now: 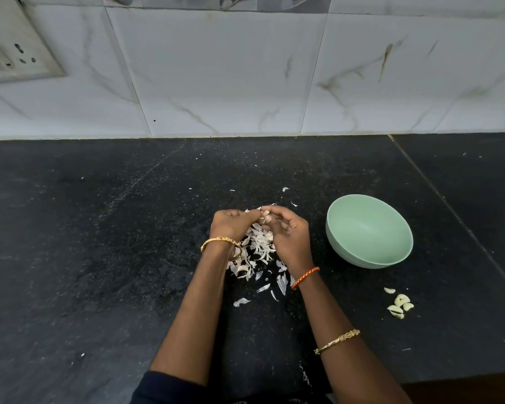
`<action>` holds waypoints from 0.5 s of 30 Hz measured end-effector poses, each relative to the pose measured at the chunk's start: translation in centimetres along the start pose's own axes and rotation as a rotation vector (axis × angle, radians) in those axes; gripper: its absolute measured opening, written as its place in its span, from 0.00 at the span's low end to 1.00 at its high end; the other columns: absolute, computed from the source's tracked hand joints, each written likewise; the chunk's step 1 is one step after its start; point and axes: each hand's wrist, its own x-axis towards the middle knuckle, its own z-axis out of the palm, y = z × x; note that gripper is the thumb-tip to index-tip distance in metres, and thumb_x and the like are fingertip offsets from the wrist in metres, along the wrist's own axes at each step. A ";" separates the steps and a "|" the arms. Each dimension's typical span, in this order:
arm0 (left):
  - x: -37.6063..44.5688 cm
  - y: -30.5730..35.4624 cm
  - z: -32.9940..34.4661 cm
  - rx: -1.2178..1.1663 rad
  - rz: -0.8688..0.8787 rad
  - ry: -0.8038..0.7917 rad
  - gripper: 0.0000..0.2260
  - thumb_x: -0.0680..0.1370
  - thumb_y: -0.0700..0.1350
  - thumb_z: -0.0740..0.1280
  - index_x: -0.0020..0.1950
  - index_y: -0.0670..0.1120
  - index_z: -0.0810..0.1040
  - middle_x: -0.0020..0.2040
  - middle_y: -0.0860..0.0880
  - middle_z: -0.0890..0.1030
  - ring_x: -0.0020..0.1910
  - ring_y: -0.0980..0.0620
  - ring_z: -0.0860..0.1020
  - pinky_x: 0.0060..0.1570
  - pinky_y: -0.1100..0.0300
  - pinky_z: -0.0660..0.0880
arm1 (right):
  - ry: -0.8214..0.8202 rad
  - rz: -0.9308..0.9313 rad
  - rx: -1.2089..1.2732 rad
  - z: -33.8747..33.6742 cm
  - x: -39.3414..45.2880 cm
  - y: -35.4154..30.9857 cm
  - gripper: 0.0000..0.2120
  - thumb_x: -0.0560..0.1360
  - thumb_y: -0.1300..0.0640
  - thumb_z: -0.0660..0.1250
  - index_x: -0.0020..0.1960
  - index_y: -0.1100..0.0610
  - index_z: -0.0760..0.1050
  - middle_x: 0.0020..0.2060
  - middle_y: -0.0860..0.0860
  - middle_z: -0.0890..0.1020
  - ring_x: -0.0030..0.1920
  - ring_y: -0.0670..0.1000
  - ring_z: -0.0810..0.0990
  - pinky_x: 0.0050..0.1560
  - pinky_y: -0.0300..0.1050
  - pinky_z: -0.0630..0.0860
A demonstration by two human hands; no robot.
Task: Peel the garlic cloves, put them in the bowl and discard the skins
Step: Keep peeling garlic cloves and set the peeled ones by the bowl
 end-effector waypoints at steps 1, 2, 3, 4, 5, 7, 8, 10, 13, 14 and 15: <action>0.0 0.1 -0.1 -0.003 -0.040 -0.007 0.16 0.71 0.45 0.73 0.29 0.46 0.70 0.19 0.54 0.65 0.24 0.54 0.63 0.27 0.62 0.63 | 0.011 -0.001 0.045 0.0 0.1 -0.2 0.09 0.77 0.70 0.64 0.52 0.61 0.79 0.44 0.51 0.83 0.44 0.42 0.83 0.45 0.35 0.79; -0.1 0.1 -0.2 0.001 -0.069 -0.015 0.14 0.72 0.45 0.73 0.31 0.45 0.71 0.18 0.55 0.63 0.23 0.54 0.61 0.25 0.63 0.61 | 0.021 0.000 0.092 0.0 0.2 -0.3 0.08 0.77 0.70 0.64 0.52 0.62 0.78 0.44 0.52 0.83 0.45 0.42 0.83 0.46 0.36 0.79; -0.1 0.1 -0.3 0.014 -0.086 -0.021 0.11 0.72 0.46 0.72 0.34 0.45 0.72 0.18 0.55 0.63 0.23 0.54 0.61 0.25 0.62 0.61 | 0.031 0.008 0.140 -0.1 0.3 -0.4 0.08 0.77 0.70 0.64 0.53 0.62 0.78 0.45 0.54 0.83 0.46 0.43 0.83 0.46 0.36 0.79; -0.2 0.1 -0.4 0.025 -0.094 -0.019 0.10 0.72 0.46 0.71 0.36 0.45 0.73 0.20 0.54 0.64 0.24 0.54 0.62 0.25 0.62 0.61 | 0.041 0.020 0.181 -0.2 0.4 -0.5 0.08 0.77 0.69 0.63 0.53 0.63 0.78 0.45 0.55 0.83 0.47 0.44 0.83 0.47 0.37 0.79; -0.2 0.1 -0.5 0.030 -0.097 -0.013 0.10 0.73 0.46 0.71 0.36 0.44 0.74 0.22 0.52 0.65 0.25 0.54 0.63 0.26 0.62 0.62 | 0.051 0.035 0.218 -0.3 0.5 -0.5 0.08 0.78 0.69 0.63 0.54 0.62 0.78 0.46 0.55 0.83 0.47 0.45 0.83 0.48 0.37 0.79; 0.0 0.1 -0.8 0.039 -0.087 0.011 0.11 0.73 0.46 0.70 0.34 0.44 0.73 0.25 0.51 0.66 0.26 0.54 0.64 0.27 0.62 0.63 | 0.050 0.073 0.276 -0.6 0.8 -0.6 0.09 0.78 0.68 0.62 0.54 0.60 0.78 0.47 0.56 0.83 0.46 0.46 0.83 0.49 0.39 0.80; 0.1 0.0 -0.9 0.052 -0.067 0.027 0.12 0.73 0.47 0.70 0.33 0.46 0.72 0.25 0.51 0.66 0.26 0.53 0.64 0.27 0.62 0.62 | 0.036 0.092 0.297 -0.7 0.9 -0.6 0.09 0.78 0.68 0.62 0.54 0.60 0.78 0.47 0.55 0.83 0.46 0.46 0.84 0.49 0.39 0.80; 0.3 -0.2 -0.9 0.103 0.008 0.060 0.15 0.73 0.48 0.69 0.29 0.47 0.69 0.26 0.52 0.66 0.26 0.53 0.63 0.29 0.61 0.63 | 0.003 0.125 0.329 -0.9 1.0 -0.7 0.09 0.78 0.68 0.62 0.54 0.60 0.78 0.47 0.55 0.83 0.44 0.45 0.83 0.47 0.38 0.80; 0.0 -0.1 -0.8 0.199 0.146 0.084 0.14 0.73 0.49 0.67 0.31 0.41 0.77 0.24 0.53 0.68 0.26 0.54 0.65 0.29 0.62 0.64 | -0.036 0.173 0.354 -1.0 0.9 -0.7 0.10 0.78 0.69 0.62 0.54 0.59 0.78 0.46 0.54 0.83 0.43 0.44 0.82 0.46 0.37 0.79; -0.1 -0.1 -0.7 0.216 0.199 0.079 0.14 0.73 0.48 0.68 0.33 0.40 0.79 0.24 0.52 0.70 0.26 0.54 0.67 0.28 0.63 0.65 | -0.045 0.184 0.351 -1.0 0.9 -0.7 0.10 0.78 0.69 0.62 0.54 0.59 0.79 0.46 0.54 0.83 0.43 0.44 0.81 0.46 0.37 0.79; -0.1 -0.1 -0.7 0.219 0.261 0.064 0.13 0.73 0.47 0.69 0.33 0.40 0.80 0.25 0.52 0.72 0.26 0.55 0.68 0.27 0.64 0.66 | -0.055 0.192 0.345 -1.1 0.9 -0.6 0.11 0.78 0.69 0.62 0.54 0.58 0.79 0.46 0.54 0.83 0.43 0.44 0.81 0.47 0.37 0.79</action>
